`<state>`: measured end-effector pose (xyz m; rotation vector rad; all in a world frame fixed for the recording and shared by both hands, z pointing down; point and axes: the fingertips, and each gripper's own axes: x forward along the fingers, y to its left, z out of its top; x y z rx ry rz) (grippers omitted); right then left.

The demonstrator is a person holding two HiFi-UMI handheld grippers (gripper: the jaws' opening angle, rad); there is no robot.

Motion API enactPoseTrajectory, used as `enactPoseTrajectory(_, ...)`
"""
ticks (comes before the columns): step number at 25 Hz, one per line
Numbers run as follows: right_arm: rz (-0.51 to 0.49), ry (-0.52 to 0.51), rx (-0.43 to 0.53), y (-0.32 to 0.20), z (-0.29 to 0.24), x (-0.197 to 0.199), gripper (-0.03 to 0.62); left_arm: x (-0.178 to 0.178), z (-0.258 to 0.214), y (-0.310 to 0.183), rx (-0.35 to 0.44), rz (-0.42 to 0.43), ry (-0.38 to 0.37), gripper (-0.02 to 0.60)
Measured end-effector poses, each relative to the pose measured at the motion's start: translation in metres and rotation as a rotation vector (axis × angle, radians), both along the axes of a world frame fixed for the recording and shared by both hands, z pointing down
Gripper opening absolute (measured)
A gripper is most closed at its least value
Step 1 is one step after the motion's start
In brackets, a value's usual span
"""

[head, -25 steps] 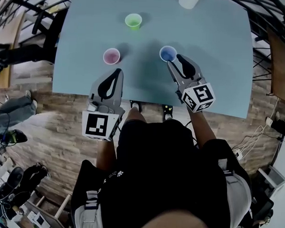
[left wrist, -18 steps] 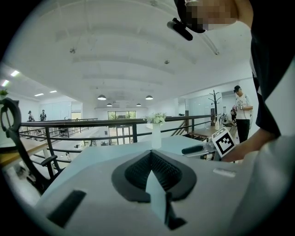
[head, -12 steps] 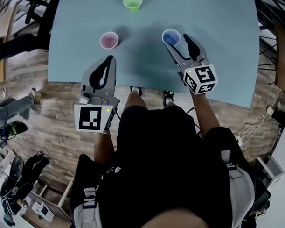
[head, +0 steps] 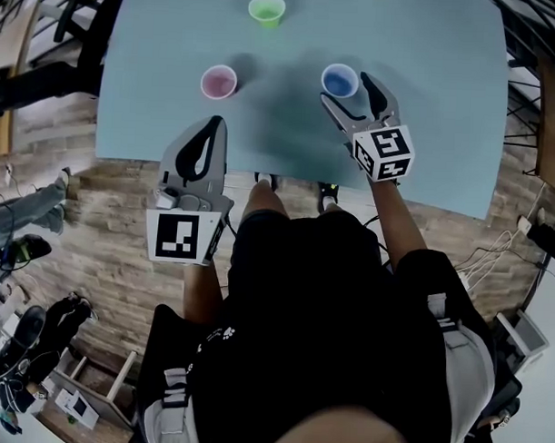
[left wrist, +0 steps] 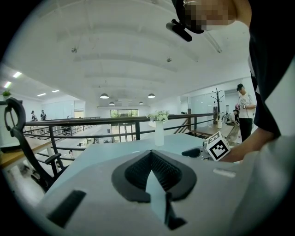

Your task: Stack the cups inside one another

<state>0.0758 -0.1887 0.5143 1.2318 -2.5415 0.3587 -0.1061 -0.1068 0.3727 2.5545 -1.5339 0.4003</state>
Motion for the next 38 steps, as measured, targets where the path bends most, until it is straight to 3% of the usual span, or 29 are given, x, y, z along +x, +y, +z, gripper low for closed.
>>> enactPoseTrajectory(11,-0.011,0.035,-0.032,-0.009,0.021,-0.005,0.376,-0.013,0.002,0.004,-0.002,-0.044,-0.003,-0.009)
enactPoseTrajectory(15,-0.007,0.037,-0.030,-0.011,0.022,-0.003,0.337,-0.015,-0.001,0.007,-0.002,-0.063,-0.005,-0.009)
enactPoseTrajectory(21,-0.024,0.041,-0.016,-0.013,0.022,-0.007,0.330,-0.025,0.000,0.010,0.001,-0.086,-0.015,-0.009)
enactPoseTrajectory(38,-0.106,-0.047,0.045,-0.011,-0.032,-0.046,0.327,-0.040,-0.002,0.013,0.022,-0.131,0.007,-0.009)
